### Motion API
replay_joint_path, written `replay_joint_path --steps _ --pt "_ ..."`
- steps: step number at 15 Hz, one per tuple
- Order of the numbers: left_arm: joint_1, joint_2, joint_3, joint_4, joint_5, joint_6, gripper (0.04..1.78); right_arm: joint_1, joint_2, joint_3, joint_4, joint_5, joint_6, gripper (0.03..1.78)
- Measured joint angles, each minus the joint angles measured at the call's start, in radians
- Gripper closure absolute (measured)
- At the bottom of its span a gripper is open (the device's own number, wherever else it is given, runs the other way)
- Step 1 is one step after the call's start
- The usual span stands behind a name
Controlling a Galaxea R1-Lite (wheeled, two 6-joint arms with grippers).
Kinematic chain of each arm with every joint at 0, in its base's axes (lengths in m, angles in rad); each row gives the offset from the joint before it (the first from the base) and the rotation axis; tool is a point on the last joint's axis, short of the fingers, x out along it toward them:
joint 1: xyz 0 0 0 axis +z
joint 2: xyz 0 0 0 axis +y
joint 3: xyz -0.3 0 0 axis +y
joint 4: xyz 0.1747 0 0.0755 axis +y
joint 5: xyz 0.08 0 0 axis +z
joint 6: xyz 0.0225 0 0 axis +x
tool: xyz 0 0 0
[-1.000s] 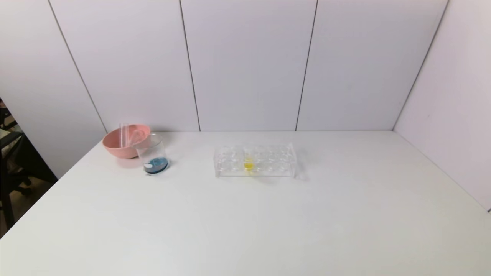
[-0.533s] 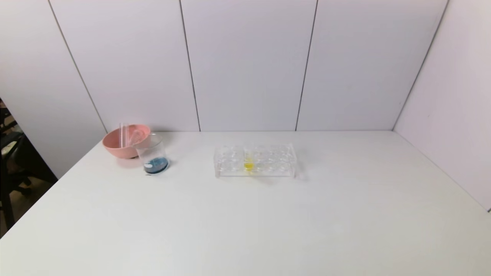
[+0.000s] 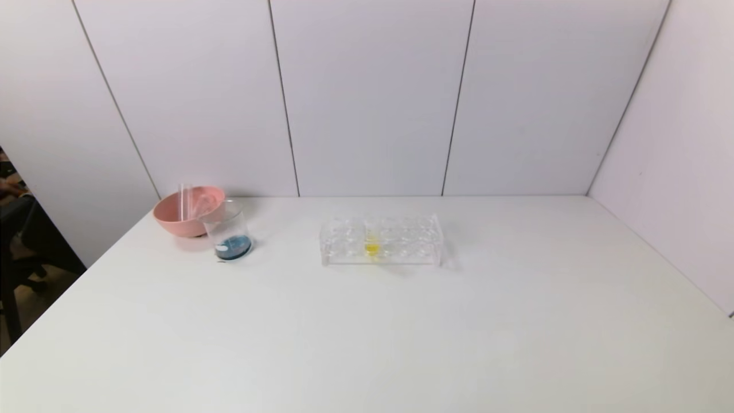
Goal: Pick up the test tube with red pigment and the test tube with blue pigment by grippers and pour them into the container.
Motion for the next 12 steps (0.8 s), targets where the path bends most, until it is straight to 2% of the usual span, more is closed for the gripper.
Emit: replay_joint_path --steps 7,9,12 --pt "-0.019 -0.136 0.191 -0.036 -0.002 0.039 0.05 0.0 0.0 0.0 0.0 0.0 0.0 0.04" --pt "-0.019 -0.142 0.295 -0.114 -0.006 0.022 0.05 0.0 0.0 0.0 0.0 0.0 0.0 0.04" --pt "-0.019 -0.144 0.509 -0.301 -0.005 -0.06 0.05 0.0 0.0 0.0 0.0 0.0 0.0 0.04"
